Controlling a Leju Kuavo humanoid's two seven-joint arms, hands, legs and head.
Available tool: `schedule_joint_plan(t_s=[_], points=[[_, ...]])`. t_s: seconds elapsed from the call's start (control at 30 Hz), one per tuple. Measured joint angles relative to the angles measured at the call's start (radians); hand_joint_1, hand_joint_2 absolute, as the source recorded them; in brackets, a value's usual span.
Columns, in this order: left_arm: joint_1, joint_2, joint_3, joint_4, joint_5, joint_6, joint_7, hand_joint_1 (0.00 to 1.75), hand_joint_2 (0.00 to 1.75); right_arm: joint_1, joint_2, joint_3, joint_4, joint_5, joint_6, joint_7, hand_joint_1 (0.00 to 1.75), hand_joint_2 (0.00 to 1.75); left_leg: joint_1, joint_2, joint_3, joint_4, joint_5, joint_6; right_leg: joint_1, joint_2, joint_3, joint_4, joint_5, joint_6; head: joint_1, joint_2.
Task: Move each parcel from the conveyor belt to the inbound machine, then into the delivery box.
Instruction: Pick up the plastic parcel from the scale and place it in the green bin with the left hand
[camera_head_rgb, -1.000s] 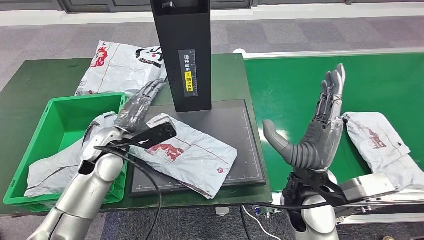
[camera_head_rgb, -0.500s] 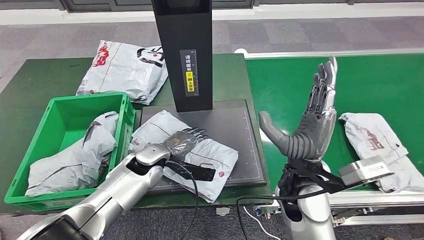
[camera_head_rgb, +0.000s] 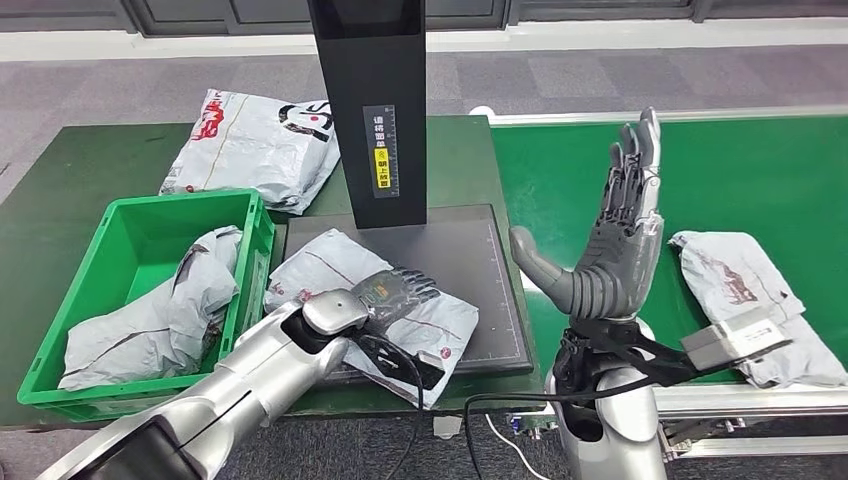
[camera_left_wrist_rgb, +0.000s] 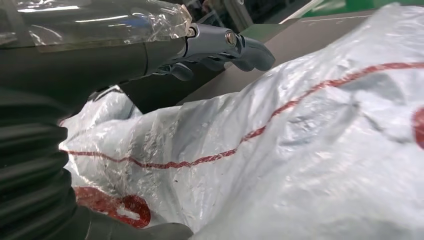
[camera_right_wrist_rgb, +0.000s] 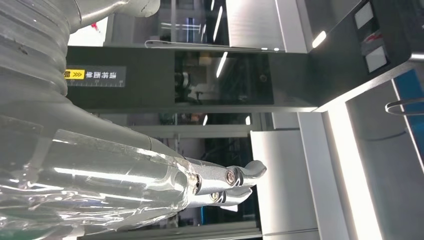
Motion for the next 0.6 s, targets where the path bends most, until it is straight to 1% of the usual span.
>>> schedule_joint_plan(t_s=[0.03,0.07,0.2,0.27,0.33,0.43,0.6], points=[[-0.001,-0.002,-0.007,0.001,-0.002,0.003,-0.001,1.71,1.75,-0.001,0.001,-0.001,0.0,-0.004,0.006,-0.003,0.0,1.75,0.0,0.0,0.001,0.0,0.0,0.0,0.0,0.0,0.001,0.0,0.0,0.0,0.0,0.0],[-0.001,-0.003,-0.014,0.002,-0.004,0.007,-0.002,1.75,1.75,-0.001,0.001,-0.002,0.001,-0.009,0.012,-0.006,0.0,1.75,0.0,-0.001,0.002,0.0,-0.001,0.001,0.0,-0.001,0.002,0.0,-0.001,0.001,0.0,0.0],[-0.002,-0.008,-0.046,0.006,-0.013,0.015,-0.009,1.75,1.75,-0.011,0.002,-0.007,0.006,-0.034,0.035,-0.016,0.0,1.75,0.0,-0.004,0.005,0.0,-0.002,0.002,-0.001,-0.004,0.006,0.0,-0.003,0.002,0.0,0.0],[-0.004,-0.011,-0.057,0.008,-0.014,0.002,-0.033,1.75,1.75,-0.017,0.003,-0.01,0.008,-0.045,0.041,-0.019,0.0,1.75,0.0,-0.004,0.006,0.0,-0.002,0.002,-0.001,-0.005,0.007,0.0,-0.004,0.002,0.0,0.0],[-0.015,-0.017,-0.064,0.009,-0.012,-0.041,-0.082,1.75,1.75,-0.023,0.007,-0.014,0.009,-0.051,0.044,-0.024,0.0,1.75,-0.001,-0.004,0.007,0.0,-0.002,0.002,-0.001,-0.005,0.008,0.0,-0.004,0.002,0.0,0.0],[-0.036,-0.031,-0.076,0.009,-0.01,-0.132,-0.161,1.75,1.75,-0.034,0.013,-0.015,0.01,-0.053,0.044,-0.027,0.0,1.75,-0.001,-0.004,0.009,0.0,-0.003,0.002,-0.001,-0.004,0.009,0.0,-0.004,0.002,0.0,0.0],[-0.048,-0.054,-0.121,0.009,0.002,-0.23,-0.243,1.75,1.75,-0.038,0.018,-0.015,0.012,-0.055,0.041,-0.031,0.0,1.75,-0.001,-0.004,0.016,0.0,-0.004,0.001,-0.001,-0.003,0.007,0.0,-0.003,0.001,0.0,0.0]])
